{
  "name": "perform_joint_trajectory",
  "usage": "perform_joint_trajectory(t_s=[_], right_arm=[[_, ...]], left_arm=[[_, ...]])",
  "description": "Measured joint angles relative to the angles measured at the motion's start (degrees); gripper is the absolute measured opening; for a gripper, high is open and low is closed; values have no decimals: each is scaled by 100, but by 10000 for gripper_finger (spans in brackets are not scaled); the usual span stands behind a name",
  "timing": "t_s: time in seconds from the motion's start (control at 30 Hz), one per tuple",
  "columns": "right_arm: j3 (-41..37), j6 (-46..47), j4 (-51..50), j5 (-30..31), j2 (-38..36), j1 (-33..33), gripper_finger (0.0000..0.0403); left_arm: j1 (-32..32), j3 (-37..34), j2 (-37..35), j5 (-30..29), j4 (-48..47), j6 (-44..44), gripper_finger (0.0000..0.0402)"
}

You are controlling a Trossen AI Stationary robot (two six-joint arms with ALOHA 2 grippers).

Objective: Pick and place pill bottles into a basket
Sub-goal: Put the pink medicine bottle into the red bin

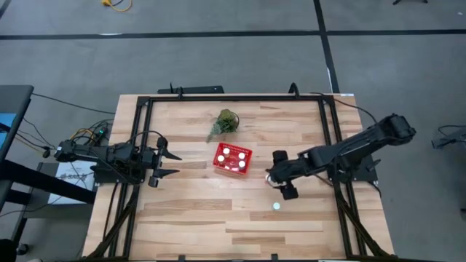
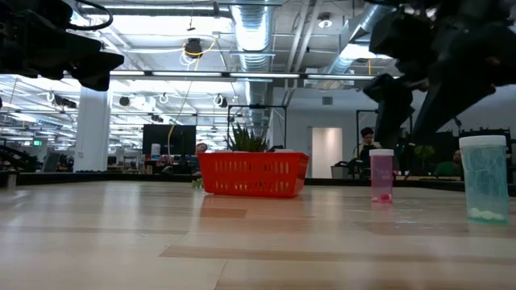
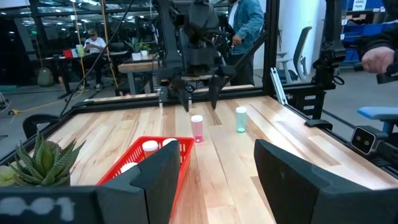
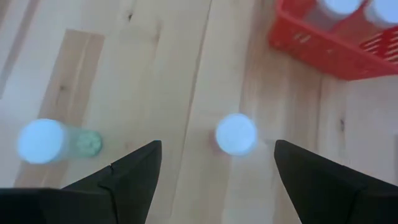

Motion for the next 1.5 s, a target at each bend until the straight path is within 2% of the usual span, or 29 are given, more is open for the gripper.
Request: perform_joint_trajectory(t_s=[0.47,0.7,0.83,1.2,1.33,1.5], right_arm=[[46,-249,340,7,734,-519,301],[46,-261,423,-66,751,-511,255],[46,-257,498,-288,718,-514,221],[46,-394,611,-286,731,-514,118],[92,-551,555,-286,731,-518,108],[556,-889,221,-286,731,-615,127]], left_arm=[[2,-2,0,-1,2,-66,199],[0,-2,0,0,2,28,199],[0,-2,0,0,3,-24,199],[0,-2,0,-1,4,-30,199],[1,-2,-1,0,4,-11,199],[0,-2,0,-1,4,-45,199]])
